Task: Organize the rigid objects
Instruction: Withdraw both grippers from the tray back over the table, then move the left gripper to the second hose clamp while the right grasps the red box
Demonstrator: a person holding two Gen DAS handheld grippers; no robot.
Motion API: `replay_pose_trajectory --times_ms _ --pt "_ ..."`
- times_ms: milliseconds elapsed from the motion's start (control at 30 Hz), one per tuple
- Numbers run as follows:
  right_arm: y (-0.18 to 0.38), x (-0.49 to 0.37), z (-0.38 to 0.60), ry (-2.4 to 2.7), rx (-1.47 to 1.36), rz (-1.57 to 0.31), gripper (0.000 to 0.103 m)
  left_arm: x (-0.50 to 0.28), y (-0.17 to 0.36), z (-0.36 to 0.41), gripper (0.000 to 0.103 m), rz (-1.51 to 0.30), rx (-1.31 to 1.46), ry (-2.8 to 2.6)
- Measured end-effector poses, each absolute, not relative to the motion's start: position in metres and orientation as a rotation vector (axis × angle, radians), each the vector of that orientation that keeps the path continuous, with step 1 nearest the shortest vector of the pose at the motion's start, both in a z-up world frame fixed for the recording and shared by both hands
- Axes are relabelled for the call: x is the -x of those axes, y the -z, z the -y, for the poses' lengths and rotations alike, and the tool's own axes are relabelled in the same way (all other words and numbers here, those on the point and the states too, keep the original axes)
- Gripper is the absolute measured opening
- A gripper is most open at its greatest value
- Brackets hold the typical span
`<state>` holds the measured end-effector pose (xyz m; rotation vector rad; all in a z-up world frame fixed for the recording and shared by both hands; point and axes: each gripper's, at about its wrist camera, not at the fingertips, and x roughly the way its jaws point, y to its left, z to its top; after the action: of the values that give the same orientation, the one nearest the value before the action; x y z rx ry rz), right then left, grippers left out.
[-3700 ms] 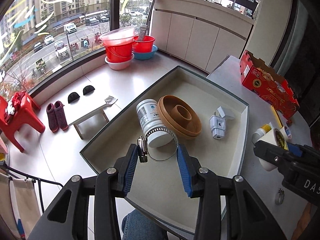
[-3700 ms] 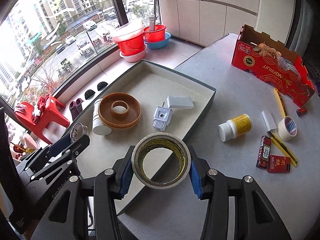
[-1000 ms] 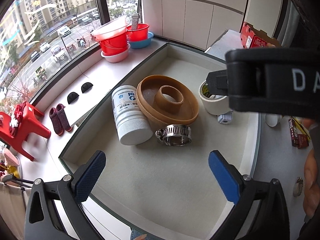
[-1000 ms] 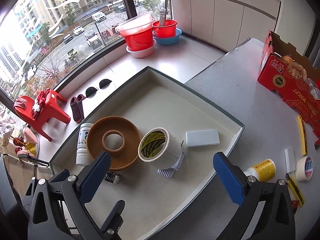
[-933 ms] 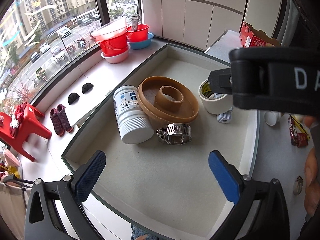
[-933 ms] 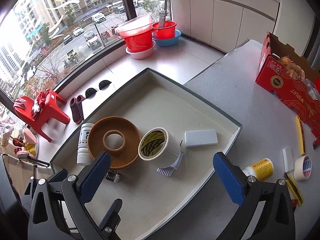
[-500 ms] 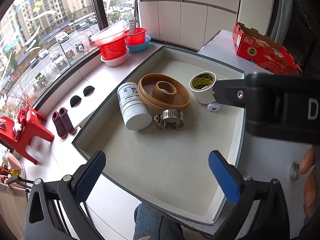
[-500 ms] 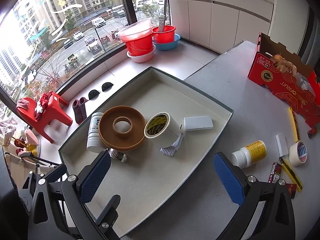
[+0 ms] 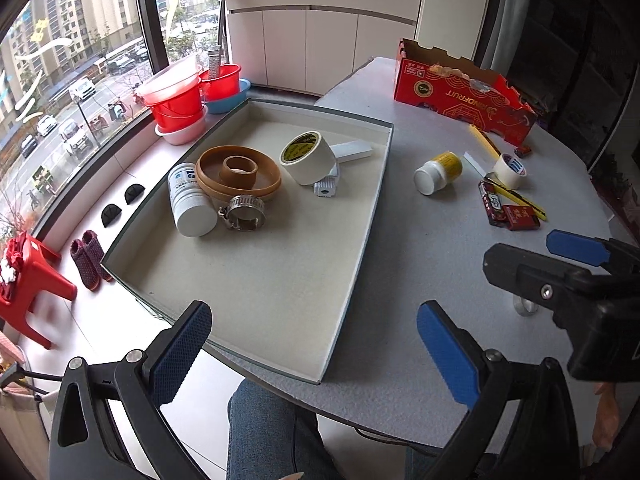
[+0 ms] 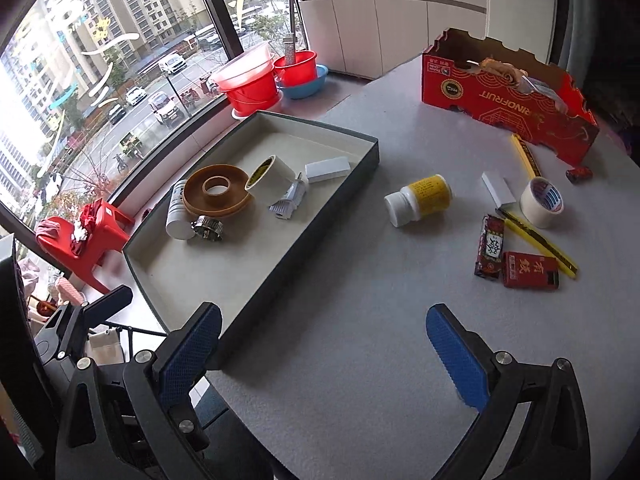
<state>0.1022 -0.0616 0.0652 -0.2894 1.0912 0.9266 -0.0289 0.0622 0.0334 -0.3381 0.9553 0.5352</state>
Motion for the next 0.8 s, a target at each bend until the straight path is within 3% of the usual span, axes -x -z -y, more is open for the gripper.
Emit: replay_pose_trajectory --times_ms 433,800 --pt "0.009 -0.158 0.261 -0.427 0.038 -1.259 0.103 -0.059 -0.007 0.065 0.103 -1.045 0.097 -0.289" --pt "0.019 -0.152 0.281 -0.387 0.157 -1.177 0.103 -0.124 0.031 0.102 0.103 -1.073 0.046 -0.305"
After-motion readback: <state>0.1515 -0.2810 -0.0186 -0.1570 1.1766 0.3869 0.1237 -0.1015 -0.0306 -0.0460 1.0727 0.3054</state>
